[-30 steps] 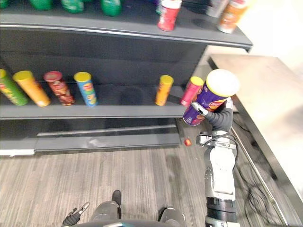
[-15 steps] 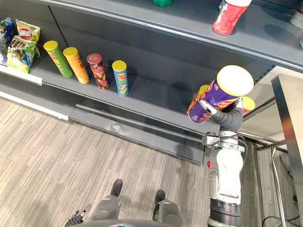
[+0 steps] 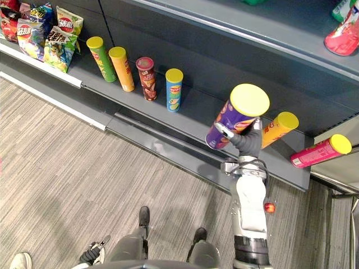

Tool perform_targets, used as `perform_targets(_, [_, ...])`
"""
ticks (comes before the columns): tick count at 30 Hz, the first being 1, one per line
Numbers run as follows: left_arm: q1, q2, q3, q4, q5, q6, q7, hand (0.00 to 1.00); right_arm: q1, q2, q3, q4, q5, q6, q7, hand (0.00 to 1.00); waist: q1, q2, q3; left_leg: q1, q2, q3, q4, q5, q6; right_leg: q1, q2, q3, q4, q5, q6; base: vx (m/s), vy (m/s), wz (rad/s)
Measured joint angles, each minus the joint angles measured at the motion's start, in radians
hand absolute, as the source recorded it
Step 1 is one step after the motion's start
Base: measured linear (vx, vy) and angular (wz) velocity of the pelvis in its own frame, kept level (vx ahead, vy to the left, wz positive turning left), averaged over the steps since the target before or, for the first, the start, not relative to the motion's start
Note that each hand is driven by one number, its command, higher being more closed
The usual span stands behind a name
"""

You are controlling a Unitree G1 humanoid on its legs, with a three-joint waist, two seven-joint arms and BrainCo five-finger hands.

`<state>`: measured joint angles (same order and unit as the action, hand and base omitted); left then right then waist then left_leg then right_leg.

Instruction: Put the gum and the chips on the shelf.

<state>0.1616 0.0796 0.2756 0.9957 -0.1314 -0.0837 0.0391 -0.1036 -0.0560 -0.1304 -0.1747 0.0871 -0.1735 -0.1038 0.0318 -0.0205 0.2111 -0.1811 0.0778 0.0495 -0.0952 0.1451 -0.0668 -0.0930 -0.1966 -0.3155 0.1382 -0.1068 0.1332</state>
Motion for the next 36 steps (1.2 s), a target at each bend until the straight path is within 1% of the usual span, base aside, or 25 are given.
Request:
perform_targets(4, [-0.008,0.003,-0.035,0.000,0.021,0.000,0.005,0.00,-0.072,-0.001,0.015,0.066,-0.012,0.005,-0.041,1.00,0.002,0.020,0.008,-0.032,0.004,-0.007,-0.005,0.008,-0.002,-0.030,0.001,-0.002,0.003,0.007,0.003,-0.05,0.019,0.03])
perform_targets(6, [-0.014,0.003,-0.055,-0.001,0.021,-0.001,0.016,0.00,-0.113,-0.004,0.018,0.106,-0.022,0.023,-0.070,1.00,0.011,0.035,0.017,-0.046,0.005,-0.010,-0.005,0.012,-0.004,-0.044,0.001,-0.002,0.007,0.010,0.004,-0.03,0.007,0.02])
perform_targets(9, [-0.023,0.002,-0.083,-0.003,0.021,-0.002,0.027,0.00,-0.158,-0.005,0.016,0.147,-0.052,0.033,-0.109,1.00,0.022,0.054,0.028,-0.061,0.004,-0.018,-0.004,0.017,-0.004,-0.061,-0.001,-0.006,0.016,0.010,0.004,-0.01,0.003,0.05])
perform_targets(11, [-0.040,0.002,-0.097,-0.003,0.021,-0.001,0.029,0.00,-0.210,-0.005,0.001,0.177,-0.082,0.037,-0.142,1.00,0.030,0.069,0.043,-0.080,0.004,-0.031,0.000,0.026,-0.003,-0.078,-0.001,-0.012,0.024,0.010,0.004,0.00,-0.004,0.07])
perform_targets(12, [-0.045,0.002,-0.103,-0.004,0.021,-0.001,0.031,0.00,-0.232,-0.006,-0.006,0.193,-0.089,0.037,-0.151,1.00,0.032,0.073,0.051,-0.081,0.004,-0.033,0.000,0.030,0.000,-0.080,-0.001,-0.013,0.027,0.010,0.004,-0.01,-0.004,0.07])
perform_targets(14, [-0.055,0.001,-0.129,-0.031,0.018,-0.003,0.034,0.00,-0.327,-0.006,-0.051,0.275,-0.091,0.039,-0.193,1.00,0.045,0.087,0.074,-0.091,0.003,-0.034,0.001,0.035,0.000,-0.097,-0.006,-0.013,0.044,0.008,0.003,0.00,0.000,0.00])
perform_targets(16, [-0.064,0.001,-0.153,-0.055,0.016,-0.007,0.035,0.00,-0.380,-0.013,-0.074,0.312,-0.092,0.039,-0.227,1.00,0.057,0.098,0.090,-0.103,0.001,-0.038,0.001,0.044,-0.002,-0.112,-0.010,-0.015,0.056,0.007,0.002,-0.02,0.001,0.08])
perform_targets(18, [-0.080,0.001,-0.180,-0.079,0.016,-0.024,0.037,0.00,-0.453,-0.025,-0.108,0.349,-0.092,0.039,-0.265,1.00,0.059,0.116,0.126,-0.116,-0.006,-0.056,0.001,0.054,0.002,-0.125,-0.017,-0.025,0.075,0.004,0.000,-0.02,0.002,0.15])
perform_targets(19, [-0.080,0.003,-0.191,-0.090,0.016,-0.026,0.038,0.00,-0.471,-0.027,-0.116,0.354,-0.092,0.040,-0.270,1.00,0.059,0.119,0.136,-0.119,-0.009,-0.061,0.001,0.054,0.002,-0.131,-0.021,-0.026,0.084,-0.001,0.002,-0.02,0.003,0.18])
perform_targets(20, [-0.085,0.005,-0.205,-0.105,0.016,-0.036,0.040,0.00,-0.497,-0.037,-0.132,0.360,-0.092,0.040,-0.285,1.00,0.059,0.128,0.157,-0.122,-0.014,-0.066,0.001,0.054,0.002,-0.136,-0.030,-0.033,0.101,-0.008,0.003,-0.04,0.007,0.18])
perform_targets(22, [-0.087,0.006,-0.228,-0.122,0.016,-0.042,0.042,0.00,-0.525,-0.061,-0.142,0.386,-0.092,0.039,-0.304,1.00,0.065,0.135,0.164,-0.140,-0.022,-0.068,0.001,0.058,0.003,-0.162,-0.041,-0.034,0.127,-0.016,0.004,-0.02,0.002,0.14])
perform_targets(23, [-0.088,0.011,-0.238,-0.130,0.016,-0.043,0.043,0.00,-0.543,-0.067,-0.153,0.398,-0.092,0.040,-0.312,1.00,0.066,0.140,0.173,-0.149,-0.026,-0.073,0.001,0.064,0.009,-0.171,-0.046,-0.037,0.134,-0.016,0.004,0.01,-0.011,0.09])
perform_targets(25, [-0.093,0.012,-0.252,-0.142,0.016,-0.047,0.044,0.00,-0.585,-0.071,-0.181,0.424,-0.092,0.039,-0.335,1.00,0.065,0.148,0.194,-0.151,-0.034,-0.083,0.001,0.071,0.009,-0.179,-0.057,-0.037,0.154,-0.023,0.006,0.00,-0.012,0.12])
perform_targets(27, [-0.100,0.015,-0.279,-0.157,-0.006,-0.049,0.056,0.00,-0.647,-0.106,-0.203,0.467,-0.091,0.040,-0.372,1.00,0.068,0.167,0.211,-0.169,-0.043,-0.089,0.001,0.075,0.009,-0.204,-0.071,-0.041,0.186,-0.035,0.007,-0.03,-0.018,0.15])
perform_targets(28, [-0.105,0.015,-0.288,-0.168,-0.024,-0.055,0.062,0.00,-0.675,-0.113,-0.215,0.469,-0.091,0.039,-0.389,1.00,0.070,0.175,0.229,-0.171,-0.044,-0.090,0.001,0.077,0.008,-0.211,-0.074,-0.040,0.197,-0.038,0.007,-0.05,-0.032,0.08])
perform_targets(31, [-0.125,0.018,-0.314,-0.170,-0.024,-0.069,0.067,0.00,-0.721,-0.148,-0.223,0.496,-0.106,0.039,-0.427,1.00,0.083,0.186,0.238,-0.203,-0.045,-0.091,0.001,0.087,0.006,-0.253,-0.079,-0.037,0.221,-0.041,0.002,-0.03,-0.039,0.00])
perform_targets(33, [-0.130,0.019,-0.325,-0.176,-0.026,-0.071,0.067,0.00,-0.746,-0.158,-0.229,0.521,-0.112,0.040,-0.441,1.00,0.084,0.191,0.241,-0.214,-0.046,-0.091,0.001,0.092,0.009,-0.270,-0.082,-0.036,0.231,-0.042,0.001,-0.01,-0.037,0.02])
perform_targets(35, [-0.142,0.019,-0.350,-0.177,-0.062,-0.076,0.067,0.00,-0.778,-0.179,-0.238,0.547,-0.127,0.040,-0.455,1.00,0.085,0.207,0.256,-0.220,-0.050,-0.092,0.001,0.095,0.009,-0.277,-0.086,-0.035,0.237,-0.042,0.001,0.00,-0.019,0.01])
perform_targets(36, [-0.143,0.018,-0.351,-0.177,-0.063,-0.081,0.067,0.00,-0.783,-0.182,-0.238,0.547,-0.128,0.040,-0.455,1.00,0.086,0.209,0.258,-0.223,-0.051,-0.091,0.001,0.095,0.009,-0.283,-0.088,-0.033,0.240,-0.042,0.001,0.00,0.000,0.00])
